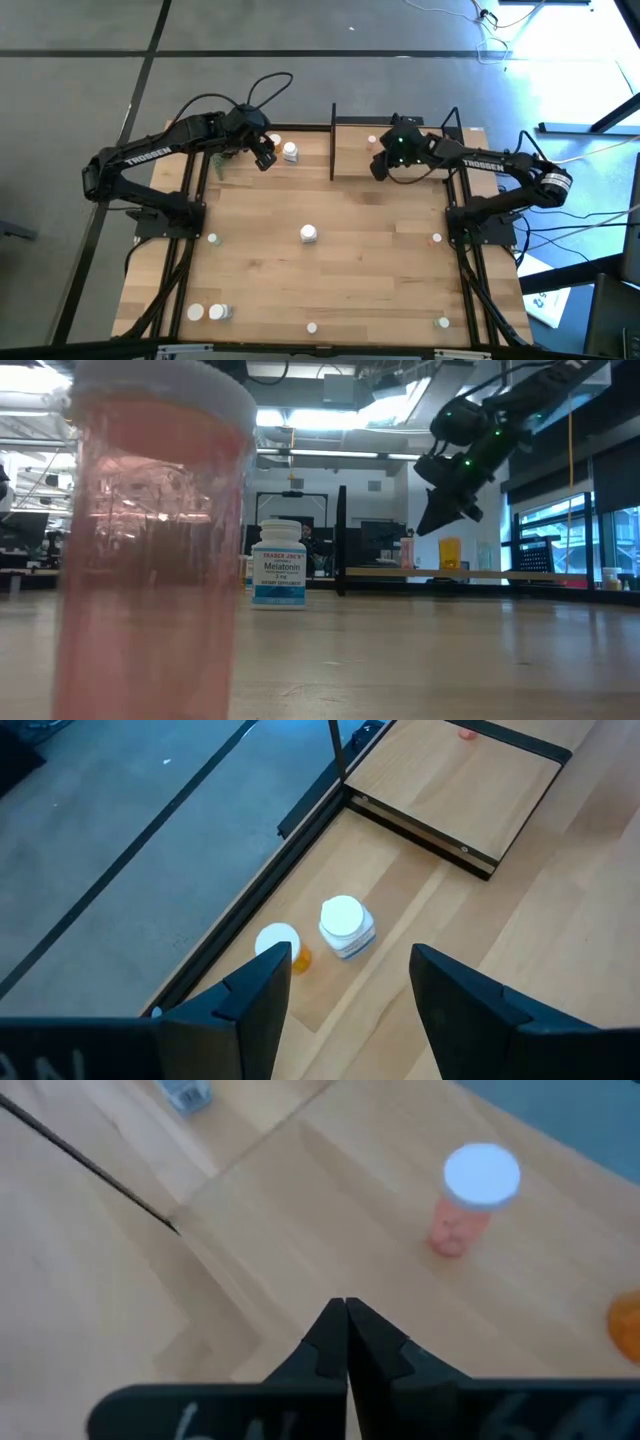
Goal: Pick and place medicine bottles onto shelf by color
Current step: Adjust the pill bottles on the shelf
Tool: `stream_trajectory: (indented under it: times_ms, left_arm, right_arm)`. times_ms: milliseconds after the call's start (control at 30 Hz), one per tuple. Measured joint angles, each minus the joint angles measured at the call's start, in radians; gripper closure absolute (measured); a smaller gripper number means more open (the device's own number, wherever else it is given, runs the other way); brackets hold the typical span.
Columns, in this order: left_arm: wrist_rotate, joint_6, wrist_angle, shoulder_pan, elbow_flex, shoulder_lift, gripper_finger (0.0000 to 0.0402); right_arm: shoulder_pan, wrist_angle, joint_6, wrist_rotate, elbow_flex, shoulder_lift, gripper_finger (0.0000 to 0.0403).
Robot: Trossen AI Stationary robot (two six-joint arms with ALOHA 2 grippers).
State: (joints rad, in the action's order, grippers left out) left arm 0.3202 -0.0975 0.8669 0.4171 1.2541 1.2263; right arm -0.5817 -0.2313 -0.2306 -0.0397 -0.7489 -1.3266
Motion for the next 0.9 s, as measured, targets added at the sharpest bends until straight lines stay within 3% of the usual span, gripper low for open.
stream_trajectory:
  times_ms: [633, 900]
  left_arm:
    - [0.000, -0.007, 0.000, 0.000, 0.000, 0.000, 0.0202]
    - [0.000, -0.006, 0.000, 0.000, 0.000, 0.000, 0.0202]
  right_arm:
    - [-0.010, -0.567, -0.067, -0.016, -0.538, -0.355, 0.0402]
    - [-0.051, -0.638, -0.075, -0.083, -0.601, -0.464, 0.0402]
